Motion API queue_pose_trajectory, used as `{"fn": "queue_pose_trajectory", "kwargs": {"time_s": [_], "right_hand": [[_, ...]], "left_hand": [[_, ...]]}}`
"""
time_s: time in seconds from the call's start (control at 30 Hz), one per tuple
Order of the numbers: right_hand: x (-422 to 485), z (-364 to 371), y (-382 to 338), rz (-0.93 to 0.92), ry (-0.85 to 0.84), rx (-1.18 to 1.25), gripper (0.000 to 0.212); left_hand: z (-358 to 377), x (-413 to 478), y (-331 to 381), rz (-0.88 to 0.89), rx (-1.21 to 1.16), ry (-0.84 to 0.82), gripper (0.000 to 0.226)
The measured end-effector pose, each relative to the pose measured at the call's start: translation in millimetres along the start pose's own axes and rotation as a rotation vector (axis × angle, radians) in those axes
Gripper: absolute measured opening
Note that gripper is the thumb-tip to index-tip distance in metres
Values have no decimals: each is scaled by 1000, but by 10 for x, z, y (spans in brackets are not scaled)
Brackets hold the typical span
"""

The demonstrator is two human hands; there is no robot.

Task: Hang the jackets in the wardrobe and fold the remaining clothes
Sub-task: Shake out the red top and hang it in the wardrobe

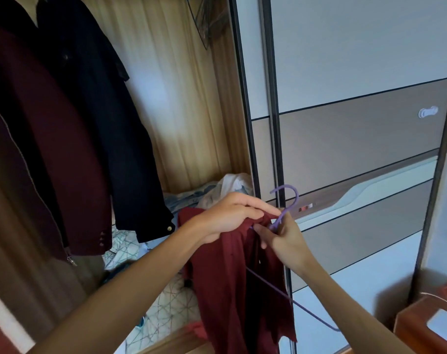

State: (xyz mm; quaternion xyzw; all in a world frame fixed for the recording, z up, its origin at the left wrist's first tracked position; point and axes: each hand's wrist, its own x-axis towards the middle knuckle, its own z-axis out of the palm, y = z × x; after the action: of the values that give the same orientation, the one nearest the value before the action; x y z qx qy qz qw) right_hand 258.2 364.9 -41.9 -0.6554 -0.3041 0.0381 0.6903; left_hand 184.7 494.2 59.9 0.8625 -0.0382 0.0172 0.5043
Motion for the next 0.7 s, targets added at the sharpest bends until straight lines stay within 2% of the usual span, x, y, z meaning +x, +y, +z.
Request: {"fn": "queue_pose_trajectory", "kwargs": {"time_s": [0.07, 0.17, 0.2, 0.3, 0.4, 0.47, 0.6, 0.7], "right_hand": [[-32, 45, -11, -43, 50, 111, 27], [-73, -5, -68, -69, 70, 193, 31], [-80, -34, -86, -65, 75, 228, 33], [-97, -102, -88, -43, 97, 298, 42], [-105, -157, -4, -42, 99, 241, 41], [-97, -230, 91, -42, 126, 108, 41], [-245, -485, 462, -75, 255, -404, 56], [-542, -665, 853, -310, 388, -827, 48]], "left_hand": [[-40, -19, -20, 28, 13, 33, 36], [-175, -5, -160, 43, 393, 137, 42], [-207, 0, -207, 34, 533, 136, 43], [-202, 21, -319, 71, 750, 61, 21], [-145, 77, -370, 107, 866, 92, 28], [-123, 118, -371, 110, 902, 116, 25], [-96, 188, -383, 135, 927, 239, 23], [-134, 238, -400, 142, 936, 391, 28]]}}
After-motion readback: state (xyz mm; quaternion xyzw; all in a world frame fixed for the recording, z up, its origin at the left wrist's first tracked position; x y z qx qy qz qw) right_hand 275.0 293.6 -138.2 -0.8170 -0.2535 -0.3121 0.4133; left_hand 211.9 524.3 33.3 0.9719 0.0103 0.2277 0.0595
